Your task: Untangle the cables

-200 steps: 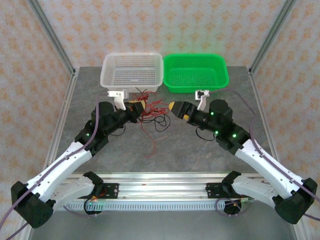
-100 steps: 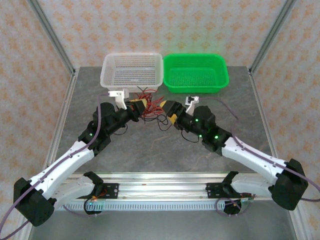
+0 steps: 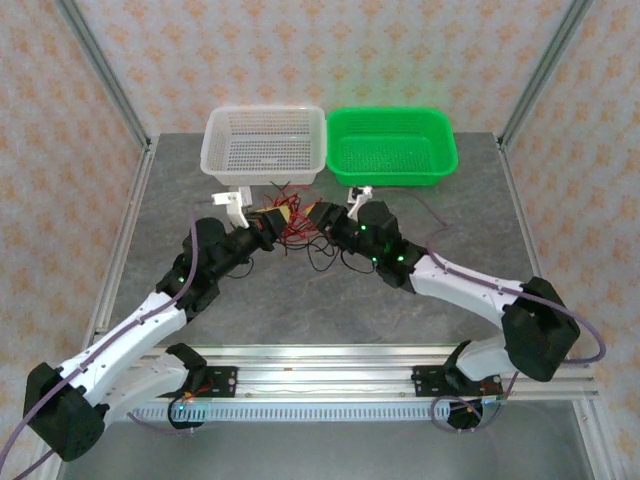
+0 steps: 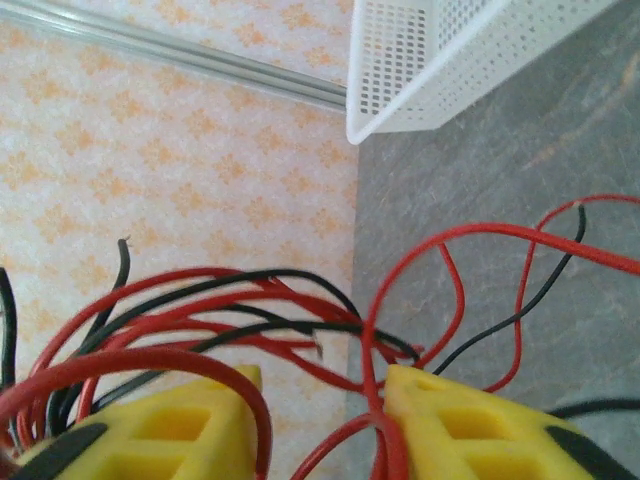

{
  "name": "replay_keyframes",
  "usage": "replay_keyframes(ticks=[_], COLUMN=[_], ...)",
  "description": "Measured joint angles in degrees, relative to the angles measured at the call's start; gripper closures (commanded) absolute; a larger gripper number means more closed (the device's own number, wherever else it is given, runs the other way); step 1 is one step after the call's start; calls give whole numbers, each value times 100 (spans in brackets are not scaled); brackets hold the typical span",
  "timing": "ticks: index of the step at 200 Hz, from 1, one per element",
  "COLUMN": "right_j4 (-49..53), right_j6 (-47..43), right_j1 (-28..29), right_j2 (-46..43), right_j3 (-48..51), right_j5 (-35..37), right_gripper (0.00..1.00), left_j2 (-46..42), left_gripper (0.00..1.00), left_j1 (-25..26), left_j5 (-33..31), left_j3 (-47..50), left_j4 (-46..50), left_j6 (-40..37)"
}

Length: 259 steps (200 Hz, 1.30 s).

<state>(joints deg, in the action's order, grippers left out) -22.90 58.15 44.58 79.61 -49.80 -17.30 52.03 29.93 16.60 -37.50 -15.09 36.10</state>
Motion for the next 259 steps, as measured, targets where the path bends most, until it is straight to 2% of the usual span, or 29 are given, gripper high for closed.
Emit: replay_keyframes(ticks=[14,44,53,61,70,83,107,131,162,195,247,259], right_j4=[59,70,76,92,153,332,675,975,1432,1808,2052,2039], right_j6=[-271,-748,-905,-1073,-1362,-1847,-2815,-3705,-4607,-5097,-4793,-4583], right_j1=[-15,-177,-225,-258,-302,-503,-872,-918,-942,-1054,-1255,-1290], right_j2=[103,289,367,444,538,697,1047,1237,1285,1285,1379,1499], right_j3=[-188,-299,-299,-299,-323,-433,-715,-754,-752,-533,293,437], right_j5=[-26,-415,-605,-780,-922,-1016,-1102,-1147,-1040,-393,868,1043], right_gripper=[100,100,100,100,100,100,100,100,100,100,100,96], left_j2=[-164,-483,-577,-678,-809,-1036,-1274,-1390,-1600,-1558,-1051,-935], left_gripper=[100,100,91,78,58,42,30,22,19,20,24,24], left_j1=[0,4,7,7,9,0,-9,-9,-9,-9,-9,-9], left_j5=[-83,-326,-385,-435,-516,-713,-964,-1132,-1432,-1755,-1904,-1904], left_j3=[234,914,1139,1335,1541,1810,2065,2159,2168,2000,1779,1746], left_j4=[-179,-592,-684,-748,-802,-874,-927,-861,-509,28,361,413], left_j6=[101,382,463,505,549,605,688,697,684,581,588,592])
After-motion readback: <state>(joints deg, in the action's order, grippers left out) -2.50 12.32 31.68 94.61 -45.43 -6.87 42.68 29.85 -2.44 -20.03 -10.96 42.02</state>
